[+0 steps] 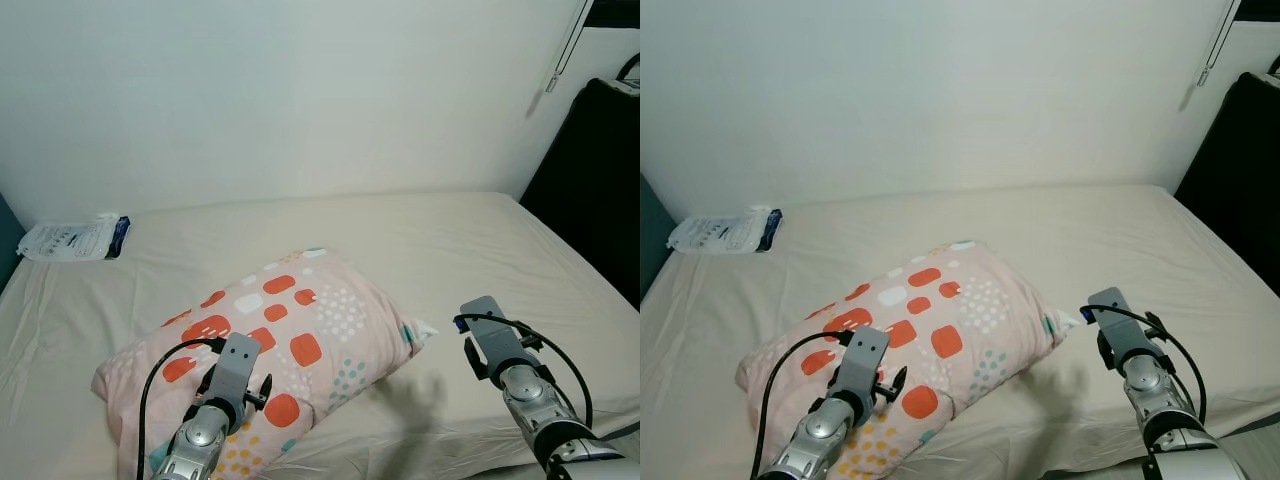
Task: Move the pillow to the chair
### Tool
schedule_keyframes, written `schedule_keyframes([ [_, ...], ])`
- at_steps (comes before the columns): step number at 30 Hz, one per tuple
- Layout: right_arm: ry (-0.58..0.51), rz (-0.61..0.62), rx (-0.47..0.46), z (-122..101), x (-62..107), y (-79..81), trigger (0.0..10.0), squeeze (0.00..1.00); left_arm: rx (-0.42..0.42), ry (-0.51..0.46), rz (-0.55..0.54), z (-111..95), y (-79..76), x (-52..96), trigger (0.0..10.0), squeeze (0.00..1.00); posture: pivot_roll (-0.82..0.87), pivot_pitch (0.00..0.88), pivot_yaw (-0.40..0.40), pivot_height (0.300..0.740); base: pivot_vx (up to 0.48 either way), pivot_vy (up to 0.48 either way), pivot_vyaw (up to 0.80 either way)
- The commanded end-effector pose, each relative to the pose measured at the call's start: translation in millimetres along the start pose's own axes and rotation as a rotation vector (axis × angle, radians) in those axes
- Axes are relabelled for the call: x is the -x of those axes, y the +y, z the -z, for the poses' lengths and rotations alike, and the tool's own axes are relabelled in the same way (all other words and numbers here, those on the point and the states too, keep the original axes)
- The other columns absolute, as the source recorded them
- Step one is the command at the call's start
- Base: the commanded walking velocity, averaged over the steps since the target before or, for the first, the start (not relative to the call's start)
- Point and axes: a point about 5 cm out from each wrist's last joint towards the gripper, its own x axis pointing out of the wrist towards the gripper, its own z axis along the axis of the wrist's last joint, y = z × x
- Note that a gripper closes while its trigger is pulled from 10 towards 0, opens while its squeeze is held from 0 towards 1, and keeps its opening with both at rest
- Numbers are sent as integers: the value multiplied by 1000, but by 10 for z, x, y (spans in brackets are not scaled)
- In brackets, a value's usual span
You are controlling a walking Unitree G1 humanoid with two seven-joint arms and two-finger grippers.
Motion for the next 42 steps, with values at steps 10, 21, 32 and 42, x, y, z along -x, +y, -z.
schedule_keyframes([
  [10, 7, -2, -21, 10, 2, 3, 10000, 0, 7, 3, 4, -19, -10, -16, 10000, 0, 27, 0, -52, 740, 0, 0, 0],
  [21, 6, -14, -46, -3, -1, 27, 10000, 0, 11, 2, -3, -19, 5, -15, 10000, 0, 36, 0, -57, 740, 0, 0, 0],
  [32, -292, 24, -88, -609, -43, 201, 10000, 0, 21, -5, -21, -43, 48, -28, 10000, 0, 23, 0, -49, 740, 0, 0, 0],
  [42, 215, -165, -780, -661, 35, 1098, 10000, 0, 103, -28, -153, -107, 249, -54, 10000, 0, 40, 0, -56, 740, 0, 0, 0],
])
